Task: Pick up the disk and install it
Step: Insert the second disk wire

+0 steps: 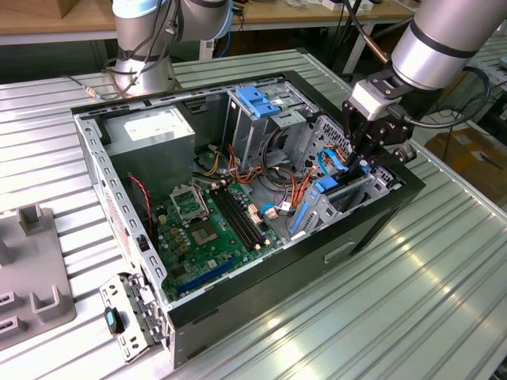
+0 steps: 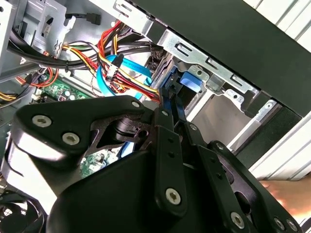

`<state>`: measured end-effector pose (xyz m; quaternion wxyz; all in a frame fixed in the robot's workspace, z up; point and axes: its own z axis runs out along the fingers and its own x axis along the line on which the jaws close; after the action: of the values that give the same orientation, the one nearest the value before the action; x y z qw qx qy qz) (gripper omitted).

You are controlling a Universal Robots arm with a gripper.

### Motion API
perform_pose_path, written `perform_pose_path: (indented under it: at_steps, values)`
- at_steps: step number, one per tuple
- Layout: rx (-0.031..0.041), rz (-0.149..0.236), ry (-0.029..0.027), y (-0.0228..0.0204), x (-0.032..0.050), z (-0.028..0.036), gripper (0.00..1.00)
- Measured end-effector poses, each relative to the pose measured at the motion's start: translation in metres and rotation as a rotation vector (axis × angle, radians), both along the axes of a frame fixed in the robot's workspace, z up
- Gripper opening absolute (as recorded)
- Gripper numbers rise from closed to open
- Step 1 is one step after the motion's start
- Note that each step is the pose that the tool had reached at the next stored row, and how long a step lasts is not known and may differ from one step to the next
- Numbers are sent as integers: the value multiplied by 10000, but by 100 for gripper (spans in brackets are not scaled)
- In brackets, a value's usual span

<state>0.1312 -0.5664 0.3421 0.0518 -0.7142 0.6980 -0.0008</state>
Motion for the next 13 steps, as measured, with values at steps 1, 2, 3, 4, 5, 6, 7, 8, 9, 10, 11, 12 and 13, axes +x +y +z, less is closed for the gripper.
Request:
perform_pose_path:
  at_steps: [1,2,3,4,5,6,7,8,9,10,11,12,13]
  values:
    - [-5,0,0,0,0,-13,16]
    - [-5,0,0,0,0,-14,16]
    - [-3,0,0,-1,0,-15,16]
    - [-2,0,0,0,0,-15,16]
    - [-2,0,0,0,0,-15,16]
    - [-2,0,0,0,0,-15,16]
    - [-2,0,0,0,0,-15,16]
    - [-2,0,0,0,0,-16,16]
    - [7,0,0,0,0,-20,18]
    - [7,0,0,0,0,-20,18]
    - [2,0,0,0,0,-18,24]
    - [-1,0,0,0,0,-16,24]
    - [-2,0,0,0,0,-16,24]
